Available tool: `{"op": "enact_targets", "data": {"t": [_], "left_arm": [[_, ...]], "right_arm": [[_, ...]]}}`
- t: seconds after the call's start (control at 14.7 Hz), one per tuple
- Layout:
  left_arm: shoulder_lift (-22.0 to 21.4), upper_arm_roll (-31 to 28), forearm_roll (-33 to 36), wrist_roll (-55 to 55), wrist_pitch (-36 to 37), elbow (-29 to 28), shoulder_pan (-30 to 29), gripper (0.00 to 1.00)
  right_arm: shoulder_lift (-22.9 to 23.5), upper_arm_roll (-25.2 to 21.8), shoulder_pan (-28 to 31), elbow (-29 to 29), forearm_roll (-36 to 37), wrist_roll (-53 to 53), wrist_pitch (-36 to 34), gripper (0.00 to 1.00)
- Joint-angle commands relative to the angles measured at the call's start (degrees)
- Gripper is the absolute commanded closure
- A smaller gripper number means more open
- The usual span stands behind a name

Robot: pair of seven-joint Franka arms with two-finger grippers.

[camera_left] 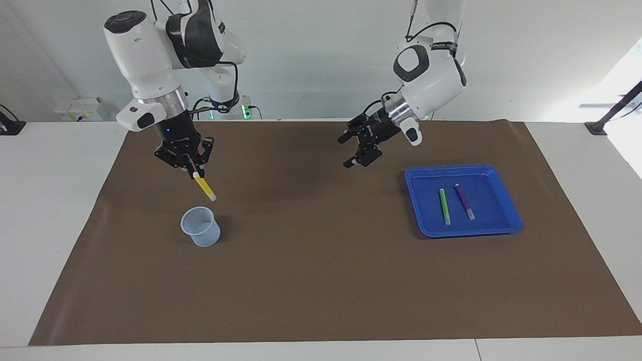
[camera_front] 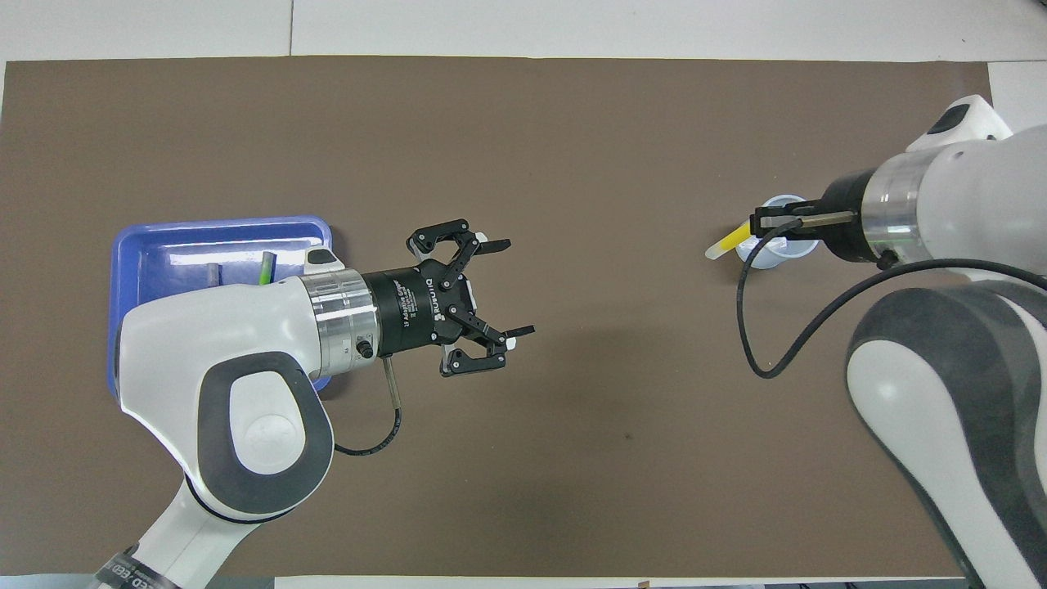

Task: Transfer and insert pens with both arms
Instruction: 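Carry the yellow pen to the cup with the right gripper while the left gripper returns, then drop the yellow pen into the cup and raise the right gripper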

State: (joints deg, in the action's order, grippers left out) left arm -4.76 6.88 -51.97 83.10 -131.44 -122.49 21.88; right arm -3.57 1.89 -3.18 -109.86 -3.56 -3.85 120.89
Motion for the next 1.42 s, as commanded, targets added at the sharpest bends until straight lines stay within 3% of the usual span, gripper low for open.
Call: {"op": "enact_targets", "data": {"t": [0.0, 0.14, 0.34, 0.54, 1.02, 1.36], "left_arm": [[-0.4, 0.0, 14.6, -1.2, 5.0, 0.6, -3.2, 0.00], [-0.4, -0.1, 24.9, -2.4, 7.0, 0.5, -5.4, 0.00], [-0.6, -0.2, 27.0, -19.0, 13.5, 0.5, -12.1, 0.00], [-0.3, -0.2, 31.7, -32.6, 14.7, 0.2, -18.0, 0.00], [5.2, -0.2, 47.2, -67.9, 9.4, 0.0, -25.8, 0.00], [10.8, -0.2, 52.2, -88.5, 1.9, -0.3, -29.6, 0.00]], "right_arm": [[1.3, 0.8, 2.3, -1.8, 3.0, -5.0, 3.9, 1.00], [2.9, 0.9, 4.1, -1.8, 4.2, -7.9, 6.1, 1.00], [4.6, 0.9, 4.3, -1.9, 4.2, -8.5, 7.3, 1.00], [5.1, 0.9, 4.3, -3.4, 4.2, -8.6, 9.4, 1.00], [5.0, 0.8, 6.9, -8.4, 2.8, -8.1, 10.0, 1.00], [4.1, 0.8, 7.1, -12.9, -1.4, -7.9, 15.6, 1.00]]}}
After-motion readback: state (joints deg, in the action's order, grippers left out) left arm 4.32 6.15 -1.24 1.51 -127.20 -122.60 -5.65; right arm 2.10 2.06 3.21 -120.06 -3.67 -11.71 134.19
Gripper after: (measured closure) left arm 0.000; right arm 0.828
